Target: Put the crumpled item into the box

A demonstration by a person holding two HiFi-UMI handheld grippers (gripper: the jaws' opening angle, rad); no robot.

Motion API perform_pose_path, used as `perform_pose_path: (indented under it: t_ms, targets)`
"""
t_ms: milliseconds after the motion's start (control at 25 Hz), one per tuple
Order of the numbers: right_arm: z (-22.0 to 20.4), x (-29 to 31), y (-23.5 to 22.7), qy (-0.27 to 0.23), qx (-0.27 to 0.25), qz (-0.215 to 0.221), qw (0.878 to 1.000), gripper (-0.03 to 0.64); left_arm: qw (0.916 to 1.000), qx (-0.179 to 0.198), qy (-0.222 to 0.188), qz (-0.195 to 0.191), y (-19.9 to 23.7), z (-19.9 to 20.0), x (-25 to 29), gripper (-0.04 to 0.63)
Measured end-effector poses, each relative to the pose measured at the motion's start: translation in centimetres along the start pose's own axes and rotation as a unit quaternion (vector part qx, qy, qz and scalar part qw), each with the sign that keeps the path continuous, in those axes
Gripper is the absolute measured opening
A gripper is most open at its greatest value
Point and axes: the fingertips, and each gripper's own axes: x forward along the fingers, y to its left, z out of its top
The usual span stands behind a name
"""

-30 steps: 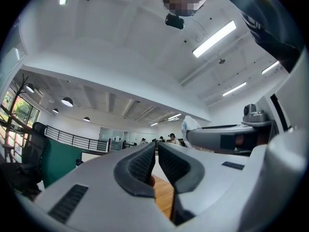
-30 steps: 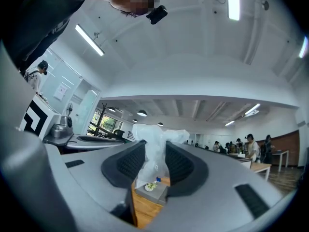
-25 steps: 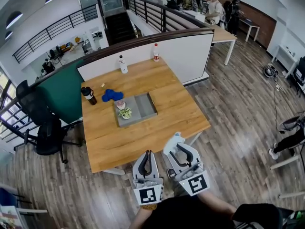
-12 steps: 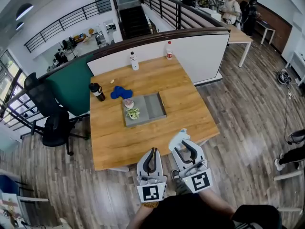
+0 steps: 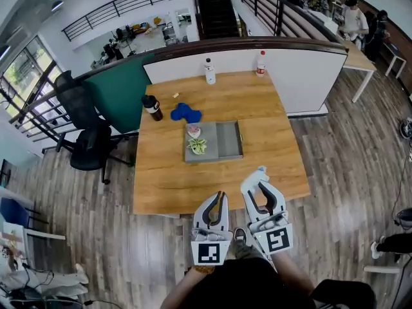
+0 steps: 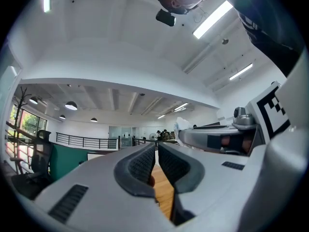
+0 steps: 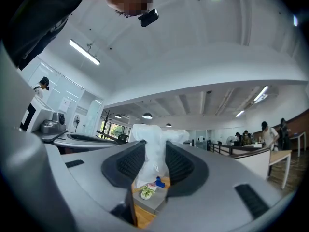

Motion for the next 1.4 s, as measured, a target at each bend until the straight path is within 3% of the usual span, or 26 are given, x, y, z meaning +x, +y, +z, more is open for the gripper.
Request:
perform_pose_path:
  t_ms: [720, 1040, 1400]
  targets:
    - [-1.7, 3.0, -6.8, -0.012, 0.013, 0.039, 0.999, 0.143, 0.9993, 0.019, 0.012, 0.032, -2.2, -1.1, 6.9, 0.038]
    - [-3.1, 2.6, -8.4, 0.019, 0.016, 0.036, 0.999, 0.143, 0.9992, 0.021, 0.015, 0.03, -2.6, -1.1, 8.0, 0.038]
    - [-3.8, 4.4, -8.7, 0.032, -0.001, 0.023, 0.999, 0.143, 0.9992, -0.025, 0.01, 0.03, -0.8, -2.6, 9.7, 0.038]
